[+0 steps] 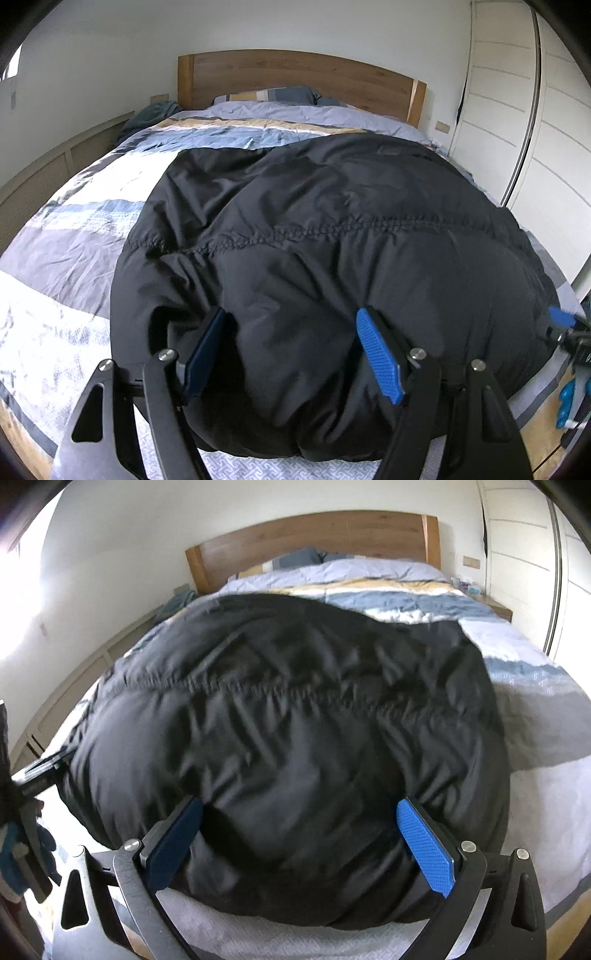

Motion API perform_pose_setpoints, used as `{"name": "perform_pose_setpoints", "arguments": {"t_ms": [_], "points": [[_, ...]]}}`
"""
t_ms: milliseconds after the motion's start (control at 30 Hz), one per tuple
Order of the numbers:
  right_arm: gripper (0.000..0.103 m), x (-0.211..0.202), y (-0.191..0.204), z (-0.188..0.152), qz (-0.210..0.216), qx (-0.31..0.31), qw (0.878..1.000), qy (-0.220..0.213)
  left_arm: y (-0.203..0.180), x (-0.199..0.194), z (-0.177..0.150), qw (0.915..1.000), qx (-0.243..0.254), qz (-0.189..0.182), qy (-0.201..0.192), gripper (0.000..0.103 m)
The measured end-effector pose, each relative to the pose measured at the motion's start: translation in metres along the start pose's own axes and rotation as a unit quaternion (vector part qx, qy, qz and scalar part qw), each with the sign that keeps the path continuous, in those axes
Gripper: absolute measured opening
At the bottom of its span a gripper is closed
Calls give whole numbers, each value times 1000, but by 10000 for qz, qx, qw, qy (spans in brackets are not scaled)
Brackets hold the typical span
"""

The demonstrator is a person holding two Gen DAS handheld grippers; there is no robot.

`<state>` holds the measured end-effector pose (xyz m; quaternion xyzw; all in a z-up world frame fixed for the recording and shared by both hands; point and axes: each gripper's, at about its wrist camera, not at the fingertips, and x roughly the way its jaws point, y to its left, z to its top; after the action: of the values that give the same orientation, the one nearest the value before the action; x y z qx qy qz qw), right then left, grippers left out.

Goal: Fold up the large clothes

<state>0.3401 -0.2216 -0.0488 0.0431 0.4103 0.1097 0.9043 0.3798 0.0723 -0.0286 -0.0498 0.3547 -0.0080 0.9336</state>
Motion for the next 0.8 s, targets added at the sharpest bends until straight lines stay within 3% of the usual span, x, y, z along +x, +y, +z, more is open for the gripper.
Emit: {"name": "perform_pose_setpoints", "arguments": {"t_ms": [200, 333, 433, 600, 800], "points": [[103, -1, -16, -12, -67, 2, 9999, 78, 4, -1, 7, 9994, 81, -85, 334, 73], [103, -13, -26, -3, -190, -20, 9998, -34, 12, -12, 31, 9997, 90, -236, 63, 73], [103, -18, -28, 23, -162, -15, 9994, -290, 0, 1, 63, 9990, 226, -380, 92, 73], [103, 3, -11, 95, -92, -279, 9977, -604, -38, 47, 122, 9962, 592, -593, 257, 73], [103, 64, -2, 134, 125, -293, 9993, -178, -69, 120, 146, 9917, 810, -512, 853, 73]]}}
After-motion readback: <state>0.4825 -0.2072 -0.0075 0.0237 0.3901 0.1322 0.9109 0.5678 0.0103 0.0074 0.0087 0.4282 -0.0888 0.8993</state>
